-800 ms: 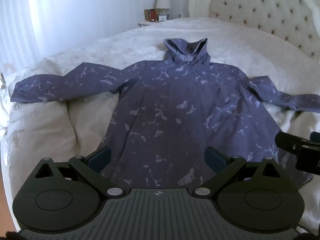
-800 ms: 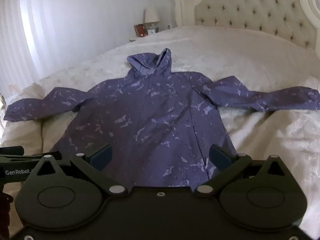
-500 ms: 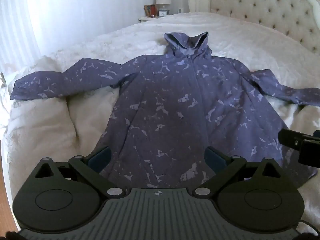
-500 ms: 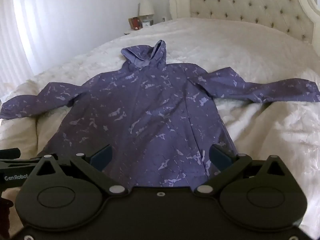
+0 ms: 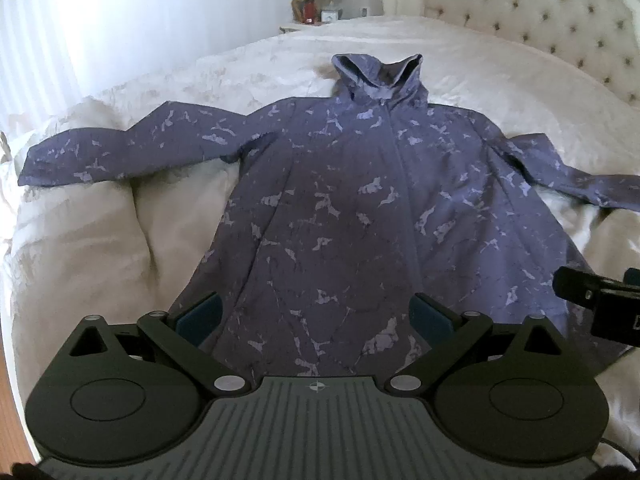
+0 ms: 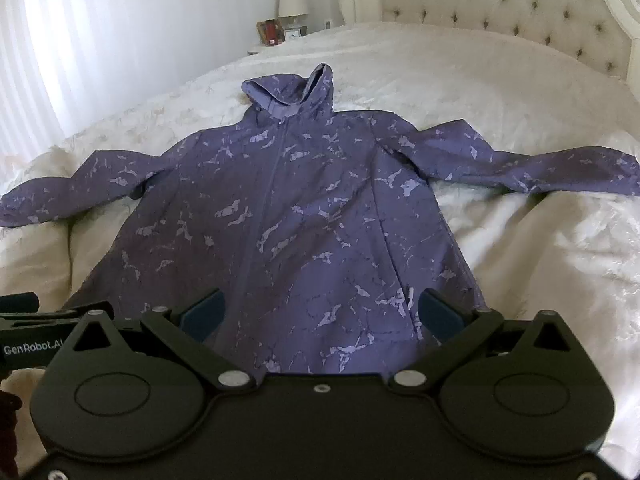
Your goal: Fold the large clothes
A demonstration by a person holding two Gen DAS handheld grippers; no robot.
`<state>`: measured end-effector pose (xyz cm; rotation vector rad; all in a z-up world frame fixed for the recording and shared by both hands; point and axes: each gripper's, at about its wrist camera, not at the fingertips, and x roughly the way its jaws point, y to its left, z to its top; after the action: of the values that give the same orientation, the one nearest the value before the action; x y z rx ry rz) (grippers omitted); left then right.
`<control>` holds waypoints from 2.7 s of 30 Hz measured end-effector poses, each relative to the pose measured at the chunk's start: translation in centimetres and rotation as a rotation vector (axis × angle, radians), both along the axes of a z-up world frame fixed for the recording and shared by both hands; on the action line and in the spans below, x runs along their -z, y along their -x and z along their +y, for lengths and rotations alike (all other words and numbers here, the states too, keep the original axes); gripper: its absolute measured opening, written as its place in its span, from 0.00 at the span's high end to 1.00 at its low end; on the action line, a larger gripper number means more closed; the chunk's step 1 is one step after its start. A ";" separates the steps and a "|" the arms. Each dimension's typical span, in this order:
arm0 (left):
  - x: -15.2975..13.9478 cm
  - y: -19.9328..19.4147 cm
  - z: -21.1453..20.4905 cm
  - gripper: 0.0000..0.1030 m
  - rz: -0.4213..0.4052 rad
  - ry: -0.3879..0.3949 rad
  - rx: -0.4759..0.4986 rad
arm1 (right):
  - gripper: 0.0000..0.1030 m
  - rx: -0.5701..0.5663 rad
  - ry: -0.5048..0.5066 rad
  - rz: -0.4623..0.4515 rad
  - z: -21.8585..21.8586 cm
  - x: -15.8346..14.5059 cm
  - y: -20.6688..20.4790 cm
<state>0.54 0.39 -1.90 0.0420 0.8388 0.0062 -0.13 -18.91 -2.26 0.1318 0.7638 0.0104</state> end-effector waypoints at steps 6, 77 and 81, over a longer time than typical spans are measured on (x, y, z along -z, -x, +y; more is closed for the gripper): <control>0.2 -0.2 0.0 0.02 0.012 0.003 -0.006 | 0.01 -0.004 0.001 0.010 -0.1 0.2 -0.1; 1.4 -14.1 16.3 0.01 -0.050 0.103 -0.199 | 0.01 -0.175 -0.183 0.258 1.4 5.1 -14.8; 0.9 -16.0 21.3 0.01 -0.085 0.074 -0.281 | 0.01 -0.201 -0.197 0.241 2.6 5.0 -17.0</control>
<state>16.49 21.67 -2.79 -0.1447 0.7534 0.2395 16.89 -16.28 -7.27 0.2461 1.0144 0.2655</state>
